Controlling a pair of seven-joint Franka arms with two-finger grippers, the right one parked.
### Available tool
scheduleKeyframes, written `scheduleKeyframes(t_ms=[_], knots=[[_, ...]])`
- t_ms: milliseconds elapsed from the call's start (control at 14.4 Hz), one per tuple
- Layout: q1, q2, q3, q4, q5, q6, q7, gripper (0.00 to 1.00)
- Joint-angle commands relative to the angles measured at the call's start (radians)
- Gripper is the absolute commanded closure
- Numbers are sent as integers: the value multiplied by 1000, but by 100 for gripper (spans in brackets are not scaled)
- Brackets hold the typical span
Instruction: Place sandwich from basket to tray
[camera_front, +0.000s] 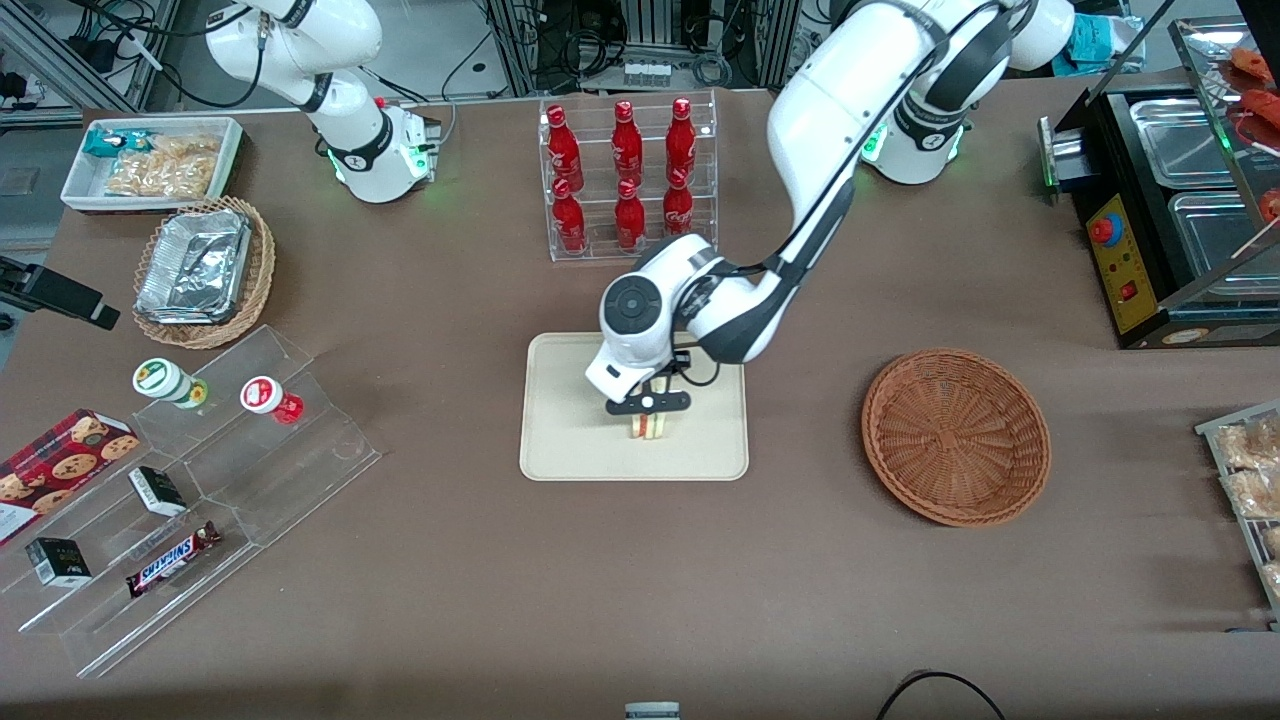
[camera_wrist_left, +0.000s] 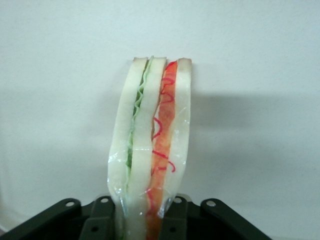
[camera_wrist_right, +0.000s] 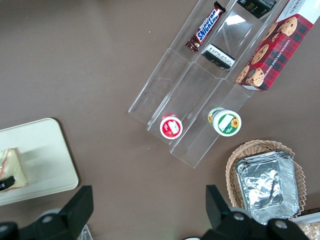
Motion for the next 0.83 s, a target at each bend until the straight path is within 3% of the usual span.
scheduleKeyframes(t_ms=[0,208,486,764], knots=[[-11,24,13,61,14,-15,-16,0],[-3,-8,30,87,20,-36,-11,0],[4,-183,117,66,38,-165,13,0],[7,-368,272,-32,-13,-333,241,0]])
